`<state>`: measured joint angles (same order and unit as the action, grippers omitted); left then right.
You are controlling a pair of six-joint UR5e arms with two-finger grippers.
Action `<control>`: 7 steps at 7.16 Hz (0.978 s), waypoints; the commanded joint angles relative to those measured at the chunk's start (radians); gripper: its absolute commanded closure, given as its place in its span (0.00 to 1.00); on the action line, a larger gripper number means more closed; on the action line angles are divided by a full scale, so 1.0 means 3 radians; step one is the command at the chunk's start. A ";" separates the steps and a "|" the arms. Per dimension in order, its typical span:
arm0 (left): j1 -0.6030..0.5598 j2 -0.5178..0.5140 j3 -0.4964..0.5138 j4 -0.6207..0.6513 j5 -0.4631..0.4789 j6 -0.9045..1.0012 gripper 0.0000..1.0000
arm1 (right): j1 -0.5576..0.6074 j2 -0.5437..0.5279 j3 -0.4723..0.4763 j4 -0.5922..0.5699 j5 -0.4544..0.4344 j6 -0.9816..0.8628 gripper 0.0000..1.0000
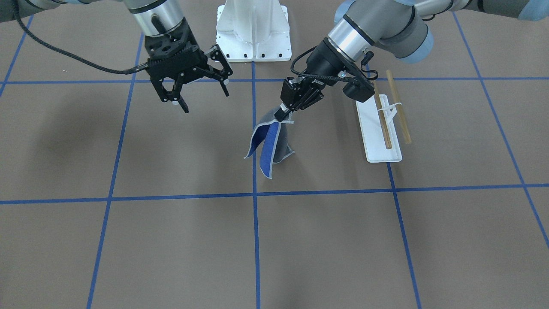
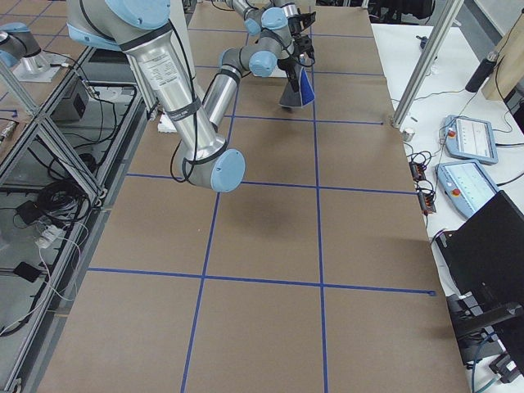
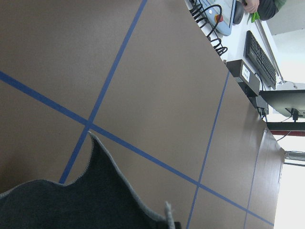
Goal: Hang towel on rack
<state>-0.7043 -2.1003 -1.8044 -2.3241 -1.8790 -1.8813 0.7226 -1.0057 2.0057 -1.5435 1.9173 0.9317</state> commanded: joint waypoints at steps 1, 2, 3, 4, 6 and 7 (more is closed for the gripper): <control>-0.0365 0.0260 -0.0065 -0.0005 -0.0508 0.0053 1.00 | 0.0539 -0.0247 -0.0277 -0.0004 0.0387 -0.0311 0.00; -0.0625 0.0373 -0.0065 -0.0010 -0.0790 0.0205 1.00 | 0.0714 -0.0278 -0.0496 -0.0004 0.0450 -0.0582 0.00; -0.0770 0.0577 -0.0070 -0.0010 -0.0965 0.0647 1.00 | 0.0801 -0.0359 -0.0615 0.0001 0.0445 -0.0732 0.00; -0.0837 0.0746 -0.0065 -0.0005 -0.1033 0.1016 1.00 | 0.0904 -0.0446 -0.0702 0.0001 0.0450 -0.0804 0.00; -0.0955 0.1129 -0.0131 -0.0010 -0.1161 0.1549 1.00 | 0.1037 -0.0701 -0.0729 0.0011 0.0445 -0.1268 0.00; -0.0955 0.1359 -0.0314 -0.0010 -0.1166 0.1582 1.00 | 0.1048 -0.0738 -0.0724 0.0016 0.0440 -0.1285 0.00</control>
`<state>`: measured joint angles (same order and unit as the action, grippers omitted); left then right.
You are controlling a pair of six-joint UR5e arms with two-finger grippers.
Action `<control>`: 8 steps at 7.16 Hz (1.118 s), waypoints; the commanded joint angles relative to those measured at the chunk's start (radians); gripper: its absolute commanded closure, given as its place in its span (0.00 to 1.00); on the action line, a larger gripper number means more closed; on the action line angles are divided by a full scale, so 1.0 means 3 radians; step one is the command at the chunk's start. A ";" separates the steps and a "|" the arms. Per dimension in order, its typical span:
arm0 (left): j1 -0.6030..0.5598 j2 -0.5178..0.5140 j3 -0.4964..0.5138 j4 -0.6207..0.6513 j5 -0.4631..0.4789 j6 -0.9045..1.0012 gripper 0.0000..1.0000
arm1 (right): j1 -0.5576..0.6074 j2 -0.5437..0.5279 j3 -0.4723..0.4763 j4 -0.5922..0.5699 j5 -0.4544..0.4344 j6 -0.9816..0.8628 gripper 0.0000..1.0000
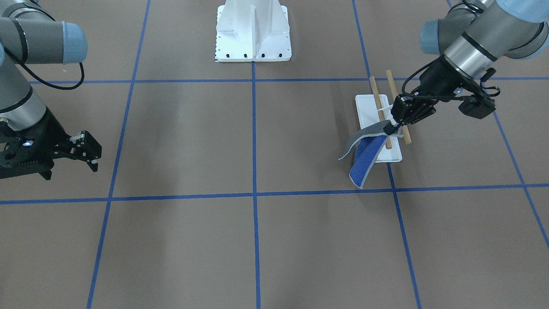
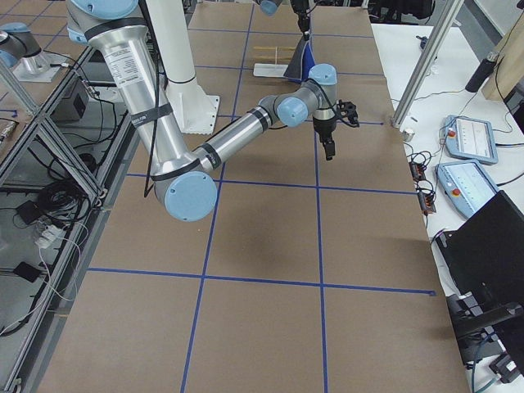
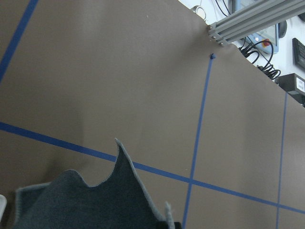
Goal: Hang towel on rack
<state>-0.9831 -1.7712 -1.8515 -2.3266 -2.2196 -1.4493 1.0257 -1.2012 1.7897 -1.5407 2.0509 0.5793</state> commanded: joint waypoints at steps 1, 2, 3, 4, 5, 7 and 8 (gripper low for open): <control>-0.0026 0.0451 -0.0270 -0.0017 -0.0036 0.0142 1.00 | 0.0037 -0.0097 -0.0009 0.0007 -0.0005 -0.0121 0.00; -0.0026 0.0625 -0.0403 -0.0027 -0.0122 0.0152 1.00 | 0.0037 -0.0132 -0.0009 0.0022 -0.0005 -0.0121 0.00; -0.0026 0.0764 -0.0556 -0.0027 -0.0184 0.0152 1.00 | 0.0037 -0.0158 -0.0009 0.0038 -0.0015 -0.0121 0.00; -0.0026 0.0811 -0.0583 -0.0032 -0.0240 0.0157 1.00 | 0.0037 -0.0163 -0.0004 0.0038 -0.0015 -0.0121 0.00; -0.0026 0.0902 -0.0522 -0.0123 -0.0307 0.0309 1.00 | 0.0037 -0.0178 -0.0004 0.0038 -0.0020 -0.0121 0.00; -0.0188 0.1128 -0.0308 -0.0267 -0.0404 0.0820 1.00 | 0.0053 -0.0229 -0.0009 0.0038 -0.0026 -0.0126 0.00; -0.0271 0.1138 -0.0190 -0.0267 -0.0409 0.1065 1.00 | 0.0093 -0.0270 -0.0009 0.0028 -0.0015 -0.0141 0.00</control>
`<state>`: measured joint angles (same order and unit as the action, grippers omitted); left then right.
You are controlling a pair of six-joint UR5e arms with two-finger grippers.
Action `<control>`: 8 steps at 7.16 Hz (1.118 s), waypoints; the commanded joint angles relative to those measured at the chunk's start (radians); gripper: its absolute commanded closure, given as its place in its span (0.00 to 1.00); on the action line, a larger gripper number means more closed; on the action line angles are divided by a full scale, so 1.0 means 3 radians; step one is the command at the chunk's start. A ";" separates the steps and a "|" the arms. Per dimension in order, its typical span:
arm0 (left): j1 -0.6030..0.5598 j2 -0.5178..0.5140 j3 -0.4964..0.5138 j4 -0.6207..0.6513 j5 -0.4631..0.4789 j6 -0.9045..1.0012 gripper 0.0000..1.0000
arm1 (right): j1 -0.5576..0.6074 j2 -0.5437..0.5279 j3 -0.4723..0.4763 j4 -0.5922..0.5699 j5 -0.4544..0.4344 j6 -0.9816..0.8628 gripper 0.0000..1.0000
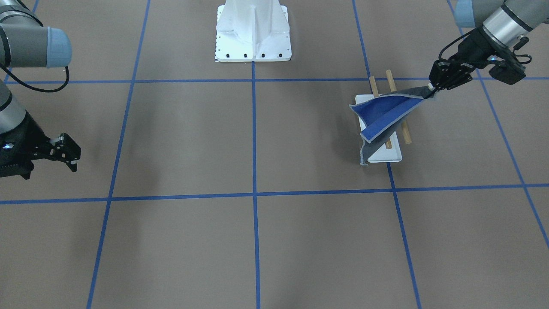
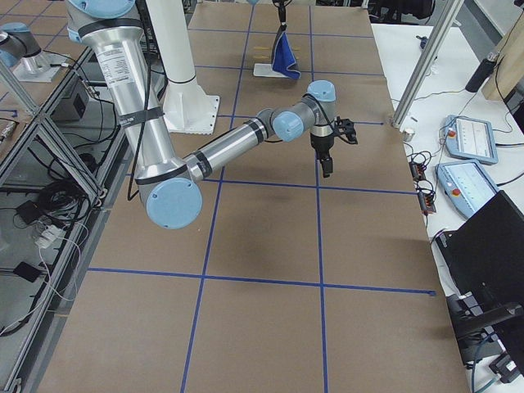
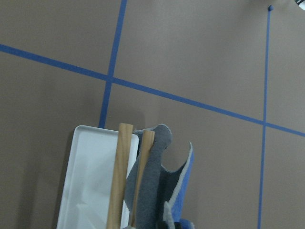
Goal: Hang towel on rack
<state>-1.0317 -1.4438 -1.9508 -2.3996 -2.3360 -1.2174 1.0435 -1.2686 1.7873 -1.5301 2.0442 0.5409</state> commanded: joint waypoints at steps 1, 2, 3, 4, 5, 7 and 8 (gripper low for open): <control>-0.0236 0.0042 0.0248 -0.0019 -0.0118 0.0487 1.00 | 0.0080 -0.0082 -0.0006 -0.0038 0.0012 -0.0185 0.00; -0.0344 0.0037 0.0350 -0.0019 -0.0179 0.0788 0.45 | 0.0146 -0.0168 -0.0036 -0.0018 0.0012 -0.0379 0.00; -0.0406 0.0052 0.0442 -0.0029 -0.0155 0.1155 0.02 | 0.0248 -0.0245 -0.0082 -0.0013 0.0017 -0.0569 0.00; -0.0487 0.0052 0.0509 -0.0024 -0.0164 0.1306 0.01 | 0.0320 -0.0372 -0.0093 -0.0003 0.0027 -0.0712 0.00; -0.0488 0.0052 0.0510 -0.0019 -0.0154 0.1307 0.01 | 0.0341 -0.0490 -0.0088 0.0007 0.0027 -0.0724 0.00; -0.0615 0.0042 0.0631 0.0007 -0.0139 0.1555 0.01 | 0.0478 -0.0695 -0.0098 0.0002 0.0048 -0.0790 0.00; -0.0747 0.0042 0.0820 0.0118 -0.0134 0.2109 0.01 | 0.0692 -0.0731 -0.0204 -0.0023 0.0230 -0.1231 0.00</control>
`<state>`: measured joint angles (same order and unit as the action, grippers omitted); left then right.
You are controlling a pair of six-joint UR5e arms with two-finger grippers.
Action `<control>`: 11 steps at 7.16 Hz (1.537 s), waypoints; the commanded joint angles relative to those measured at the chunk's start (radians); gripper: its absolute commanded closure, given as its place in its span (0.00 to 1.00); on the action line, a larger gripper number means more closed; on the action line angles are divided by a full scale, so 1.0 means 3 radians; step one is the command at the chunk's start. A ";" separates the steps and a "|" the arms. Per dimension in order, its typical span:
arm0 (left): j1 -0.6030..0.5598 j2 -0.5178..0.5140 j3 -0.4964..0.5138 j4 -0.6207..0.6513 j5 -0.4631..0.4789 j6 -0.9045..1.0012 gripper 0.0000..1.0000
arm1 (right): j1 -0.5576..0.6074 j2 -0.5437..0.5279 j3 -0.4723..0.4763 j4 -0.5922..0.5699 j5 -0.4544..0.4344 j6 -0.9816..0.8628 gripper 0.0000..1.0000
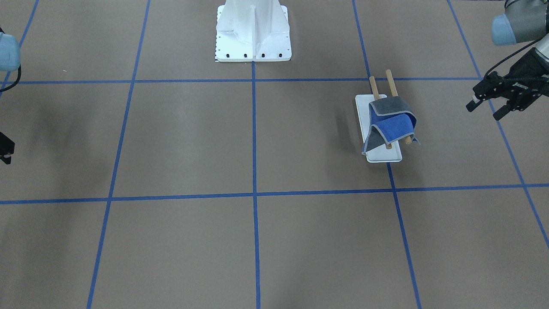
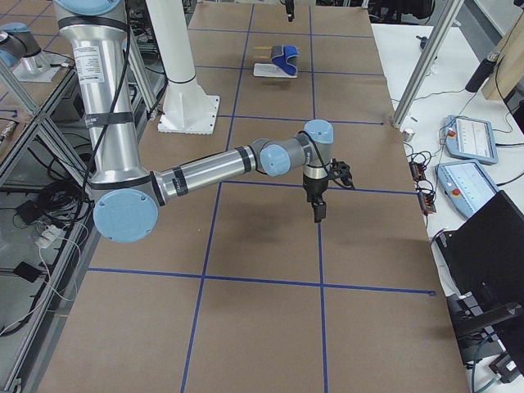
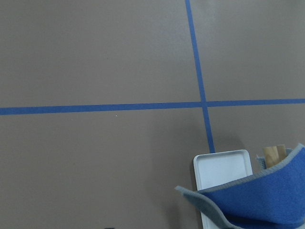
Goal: Hang towel on rack
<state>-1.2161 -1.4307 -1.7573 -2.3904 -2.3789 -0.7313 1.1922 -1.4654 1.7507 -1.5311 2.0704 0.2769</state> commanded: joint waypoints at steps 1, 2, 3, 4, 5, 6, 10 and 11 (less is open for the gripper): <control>-0.0327 -0.0007 0.0268 0.0448 0.0070 0.1173 0.01 | 0.0431 -0.0085 -0.0311 -0.0035 0.0332 -0.0821 0.00; -0.0521 -0.0052 0.0254 0.0932 0.0308 0.1797 0.01 | 0.0631 -0.0151 -0.0425 -0.0035 0.0324 -0.1180 0.00; -0.0695 -0.0103 0.0254 0.1246 0.0402 0.2016 0.01 | 0.0841 -0.0223 -0.0471 -0.0035 0.0339 -0.1472 0.00; -0.0879 -0.0114 0.0269 0.1538 0.0393 0.2023 0.01 | 0.0979 -0.0299 -0.0482 -0.0045 0.0344 -0.1571 0.00; -0.0967 -0.0195 0.0279 0.2103 0.0418 0.2023 0.01 | 0.1067 -0.0361 -0.0482 -0.0051 0.0349 -0.1582 0.00; -0.0998 -0.0191 0.0274 0.2336 0.0631 0.2023 0.01 | 0.1179 -0.0346 -0.0477 -0.0111 0.0359 -0.1628 0.00; -0.1034 -0.0129 0.0299 0.2394 0.0278 0.2049 0.01 | 0.1313 -0.0259 -0.0436 -0.0439 0.0349 -0.1900 0.00; -0.1029 -0.0038 0.0300 0.2400 0.0265 0.2054 0.01 | 0.1308 -0.0259 -0.0436 -0.0439 0.0349 -0.1859 0.00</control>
<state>-1.5255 -1.4634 -1.6705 -1.6744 -2.2651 -0.1144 1.5846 -1.5412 1.6187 -1.6624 2.1739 -0.2885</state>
